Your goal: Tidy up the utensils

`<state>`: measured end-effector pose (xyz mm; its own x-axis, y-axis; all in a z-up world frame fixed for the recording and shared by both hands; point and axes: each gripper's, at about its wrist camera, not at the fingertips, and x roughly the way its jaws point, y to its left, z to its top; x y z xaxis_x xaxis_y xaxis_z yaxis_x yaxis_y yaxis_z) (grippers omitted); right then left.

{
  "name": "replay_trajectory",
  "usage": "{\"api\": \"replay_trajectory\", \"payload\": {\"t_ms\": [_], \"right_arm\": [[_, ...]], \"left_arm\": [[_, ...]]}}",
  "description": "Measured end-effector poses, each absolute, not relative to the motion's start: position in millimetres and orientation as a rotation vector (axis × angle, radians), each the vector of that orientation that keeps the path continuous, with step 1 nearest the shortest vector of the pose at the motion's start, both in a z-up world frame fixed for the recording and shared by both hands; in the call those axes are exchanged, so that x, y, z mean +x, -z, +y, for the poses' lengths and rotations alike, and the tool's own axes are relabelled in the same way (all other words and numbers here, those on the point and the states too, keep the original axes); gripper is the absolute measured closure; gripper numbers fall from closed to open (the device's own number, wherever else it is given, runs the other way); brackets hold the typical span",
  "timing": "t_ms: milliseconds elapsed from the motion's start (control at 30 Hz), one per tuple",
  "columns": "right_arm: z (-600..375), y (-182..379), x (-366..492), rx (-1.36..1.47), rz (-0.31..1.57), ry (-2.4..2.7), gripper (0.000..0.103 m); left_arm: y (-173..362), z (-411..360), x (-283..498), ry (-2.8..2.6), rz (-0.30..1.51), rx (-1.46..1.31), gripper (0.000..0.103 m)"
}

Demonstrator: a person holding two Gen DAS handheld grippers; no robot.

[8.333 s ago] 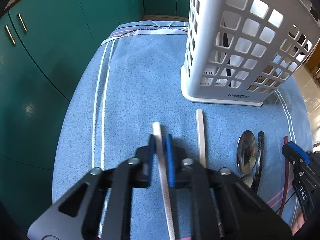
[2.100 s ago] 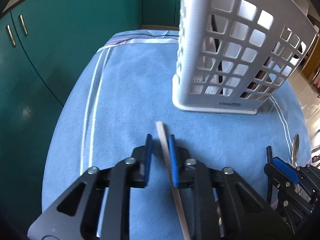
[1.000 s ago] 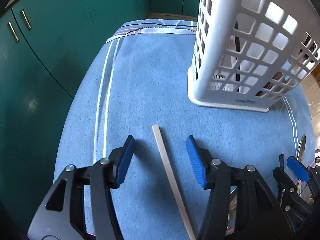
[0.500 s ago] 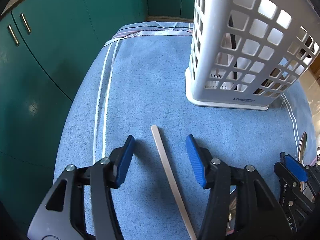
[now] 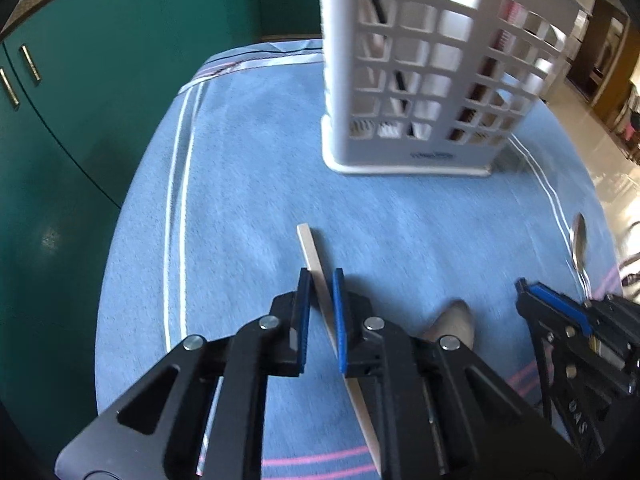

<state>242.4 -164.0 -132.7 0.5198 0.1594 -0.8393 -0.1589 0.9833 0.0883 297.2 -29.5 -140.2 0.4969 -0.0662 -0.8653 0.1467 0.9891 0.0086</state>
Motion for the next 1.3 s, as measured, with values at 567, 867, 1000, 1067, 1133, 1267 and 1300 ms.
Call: {"api": "replay_trajectory", "payload": {"t_ms": [567,867,1000,1067,1133,1267,1300], "right_arm": [[-155.8,131.9,246.4,-0.106,1.019,-0.134,0.08],[-152.9,126.7,241.7,-0.059,1.015,-0.187,0.096],[-158.9,111.9,234.0,-0.039,0.969,-0.189,0.096],[-162.4,102.0,231.0,-0.034,0.946,-0.184,0.096],[-167.5,87.7,225.5,-0.023,0.912,-0.177,0.096],[-179.2,46.0,208.0,0.006,0.814,-0.191,0.096],[-182.2,37.1,205.9,0.009,0.789,-0.193,0.096]], "left_arm": [[138.5,-30.3,292.7,0.093,1.059,0.124,0.057],[135.1,-25.7,288.2,0.129,1.072,0.069,0.094],[123.1,-25.2,282.3,0.134,1.042,0.054,0.097],[111.5,-24.7,277.1,0.136,1.015,0.049,0.097],[95.9,-23.7,270.6,0.134,0.981,0.042,0.097],[52.8,-19.0,254.7,0.148,0.893,0.008,0.097],[37.1,-18.4,247.8,0.155,0.856,0.002,0.097]]}}
